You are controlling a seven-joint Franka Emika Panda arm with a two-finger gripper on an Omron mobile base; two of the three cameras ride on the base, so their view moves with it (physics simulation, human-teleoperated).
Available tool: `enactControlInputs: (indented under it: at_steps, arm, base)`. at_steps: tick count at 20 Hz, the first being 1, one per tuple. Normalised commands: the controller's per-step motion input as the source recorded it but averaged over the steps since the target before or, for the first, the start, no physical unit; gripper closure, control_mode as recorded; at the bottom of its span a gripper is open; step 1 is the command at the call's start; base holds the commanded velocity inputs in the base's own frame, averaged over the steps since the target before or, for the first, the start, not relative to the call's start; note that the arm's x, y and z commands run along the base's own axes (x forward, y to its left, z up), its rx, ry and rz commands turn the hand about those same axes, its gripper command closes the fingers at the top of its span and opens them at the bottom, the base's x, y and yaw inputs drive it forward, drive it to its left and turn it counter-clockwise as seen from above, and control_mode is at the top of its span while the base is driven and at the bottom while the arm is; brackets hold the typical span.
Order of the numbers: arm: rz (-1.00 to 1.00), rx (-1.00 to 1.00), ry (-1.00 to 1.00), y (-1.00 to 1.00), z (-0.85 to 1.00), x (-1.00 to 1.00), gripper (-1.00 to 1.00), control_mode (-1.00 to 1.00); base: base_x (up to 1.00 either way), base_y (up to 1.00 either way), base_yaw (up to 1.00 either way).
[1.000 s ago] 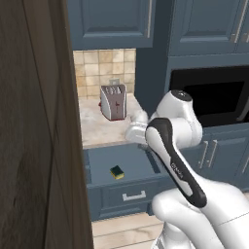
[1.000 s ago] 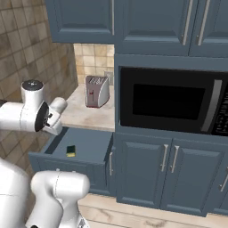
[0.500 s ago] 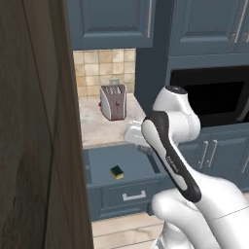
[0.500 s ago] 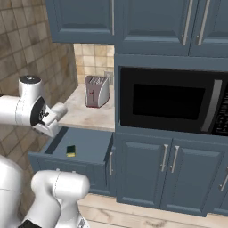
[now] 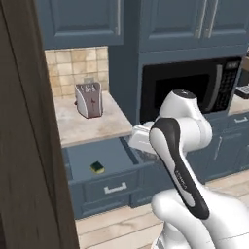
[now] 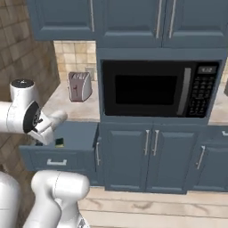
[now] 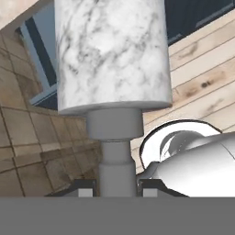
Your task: Restock the sink supplies by placing the sponge and soap dispenser on the counter and next to the sink. Make sure the soap dispenser is upright.
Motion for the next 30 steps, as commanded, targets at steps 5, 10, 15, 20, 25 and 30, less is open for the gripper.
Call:
enactControlInputs:
  at_steps: [5,10,15,20,25,30]
  arm:
    - [0.00,0.00,0.00,0.00,0.00,0.00,1.00,1.00]
    - [0.00,0.00,0.00,0.00,0.00,0.00,1.00,1.00]
    - [0.00,0.00,0.00,0.00,0.00,0.00,1.00,1.00]
    - [0.00,0.00,0.00,0.00,0.00,0.00,1.00,1.00]
    - [0.00,0.00,0.00,0.00,0.00,0.00,1.00,1.00]
    - [0.00,0.00,0.00,0.00,0.00,0.00,1.00,1.00]
  base:
    - [-0.43,-0.50,-0.62]
    - [-0.03,-0.41,-0.67]
    - [0.20,-0.47,-0.60]
    - [0.70,-0.47,-0.46]
    - [1.00,-0.66,-0.24]
    - [1.00,-0.33,-0.05]
